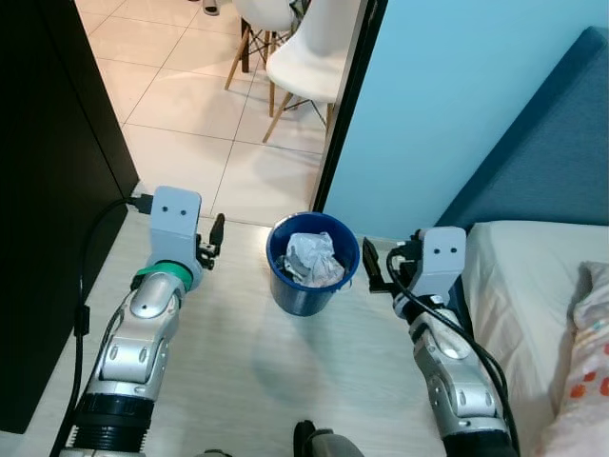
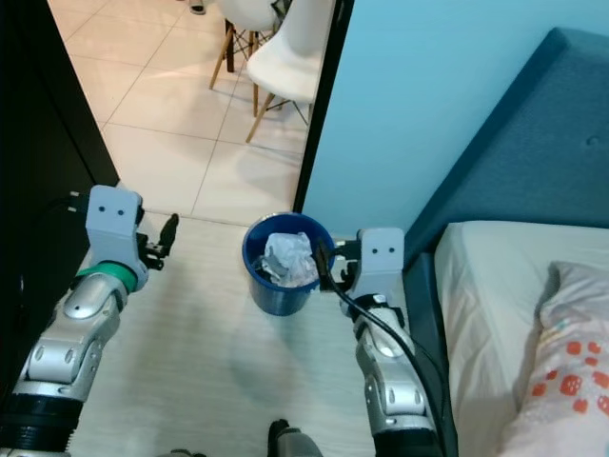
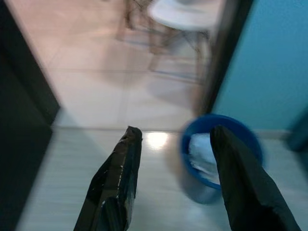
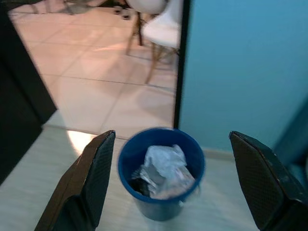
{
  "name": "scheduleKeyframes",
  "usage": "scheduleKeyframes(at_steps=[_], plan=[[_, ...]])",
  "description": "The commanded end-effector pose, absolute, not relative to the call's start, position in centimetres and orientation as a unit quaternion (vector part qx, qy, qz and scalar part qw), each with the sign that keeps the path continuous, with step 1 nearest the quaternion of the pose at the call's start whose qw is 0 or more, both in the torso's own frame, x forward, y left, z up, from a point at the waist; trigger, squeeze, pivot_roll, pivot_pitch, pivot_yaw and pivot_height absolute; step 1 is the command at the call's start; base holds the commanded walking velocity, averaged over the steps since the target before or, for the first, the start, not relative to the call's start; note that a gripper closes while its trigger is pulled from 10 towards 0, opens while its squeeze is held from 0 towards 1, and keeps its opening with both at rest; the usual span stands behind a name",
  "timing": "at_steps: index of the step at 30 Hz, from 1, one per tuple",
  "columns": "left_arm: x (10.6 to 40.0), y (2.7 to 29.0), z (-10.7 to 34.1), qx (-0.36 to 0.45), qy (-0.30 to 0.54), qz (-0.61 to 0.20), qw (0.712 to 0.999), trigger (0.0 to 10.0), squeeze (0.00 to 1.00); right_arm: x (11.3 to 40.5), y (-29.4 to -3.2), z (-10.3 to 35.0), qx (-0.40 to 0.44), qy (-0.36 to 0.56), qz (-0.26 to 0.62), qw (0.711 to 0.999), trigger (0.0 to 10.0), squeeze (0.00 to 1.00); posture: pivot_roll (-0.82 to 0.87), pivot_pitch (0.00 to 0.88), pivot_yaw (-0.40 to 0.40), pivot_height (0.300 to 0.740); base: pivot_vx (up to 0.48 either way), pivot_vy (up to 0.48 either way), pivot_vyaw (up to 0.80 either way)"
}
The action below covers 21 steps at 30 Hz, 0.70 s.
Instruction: Clean up the room
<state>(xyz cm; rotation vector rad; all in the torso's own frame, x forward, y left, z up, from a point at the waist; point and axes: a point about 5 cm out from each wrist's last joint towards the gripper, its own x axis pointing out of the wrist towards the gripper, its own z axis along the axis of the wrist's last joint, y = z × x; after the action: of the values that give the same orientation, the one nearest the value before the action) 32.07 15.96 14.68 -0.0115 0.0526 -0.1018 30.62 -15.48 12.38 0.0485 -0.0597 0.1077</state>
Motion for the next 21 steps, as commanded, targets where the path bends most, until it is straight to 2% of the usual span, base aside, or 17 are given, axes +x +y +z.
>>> scheduleKeyframes(at_steps=[1, 21], plan=[[32.02, 14.97, 14.9, -0.029, 0.029, -0.079, 0.996, 10.0, 0.0, 30.37, -16.5, 11.86, 0.033, -0.02, 0.036, 0.999, 10.0, 0.0, -0.1, 0.098, -0.025, 0.732, 0.0, 0.0, -0.76], [32.64, 15.0, 15.84, -0.046, 0.018, -0.069, 0.996, 10.0, 0.0, 30.54, -16.32, 11.84, 0.034, -0.019, 0.033, 0.999, 10.0, 0.0, -0.1, 0.099, -0.016, 0.732, 0.0, 0.0, -0.76]])
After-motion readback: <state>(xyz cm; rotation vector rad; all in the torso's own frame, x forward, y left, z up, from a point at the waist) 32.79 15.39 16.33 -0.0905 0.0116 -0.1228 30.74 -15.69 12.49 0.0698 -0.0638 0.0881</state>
